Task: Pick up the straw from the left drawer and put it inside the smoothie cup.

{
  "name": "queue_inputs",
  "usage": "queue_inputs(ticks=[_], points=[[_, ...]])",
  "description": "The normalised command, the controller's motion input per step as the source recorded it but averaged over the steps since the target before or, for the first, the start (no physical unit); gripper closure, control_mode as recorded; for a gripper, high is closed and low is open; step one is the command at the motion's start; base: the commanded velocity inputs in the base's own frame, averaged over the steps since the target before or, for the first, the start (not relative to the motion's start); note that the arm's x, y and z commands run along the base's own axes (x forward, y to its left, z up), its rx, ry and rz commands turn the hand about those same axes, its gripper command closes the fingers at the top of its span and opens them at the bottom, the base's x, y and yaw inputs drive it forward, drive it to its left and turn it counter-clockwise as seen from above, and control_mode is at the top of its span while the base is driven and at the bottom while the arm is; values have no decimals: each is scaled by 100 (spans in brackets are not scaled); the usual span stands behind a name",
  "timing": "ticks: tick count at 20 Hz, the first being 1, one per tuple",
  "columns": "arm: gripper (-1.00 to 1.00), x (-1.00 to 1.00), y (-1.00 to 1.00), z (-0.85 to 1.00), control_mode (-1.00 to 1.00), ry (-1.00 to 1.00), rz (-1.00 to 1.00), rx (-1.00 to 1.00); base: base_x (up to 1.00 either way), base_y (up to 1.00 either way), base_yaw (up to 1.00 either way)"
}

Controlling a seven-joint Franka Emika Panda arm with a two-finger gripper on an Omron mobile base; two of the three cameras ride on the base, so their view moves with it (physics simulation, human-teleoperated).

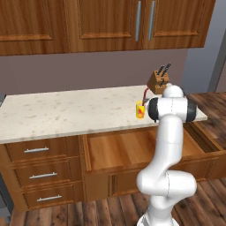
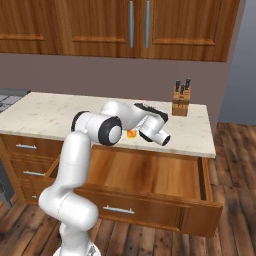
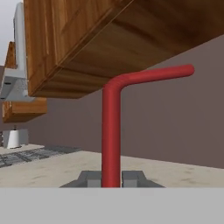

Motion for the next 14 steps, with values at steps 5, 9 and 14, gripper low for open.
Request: queue_inputs(ticks=[5,9,14], points=[[100,0,0,-21,-100,0,0,-2,0,0,0],[100,0,0,-17,-100,0,0,-1,0,0,0],[-100,-1,0,0,-100,0,0,0,0,0,0]])
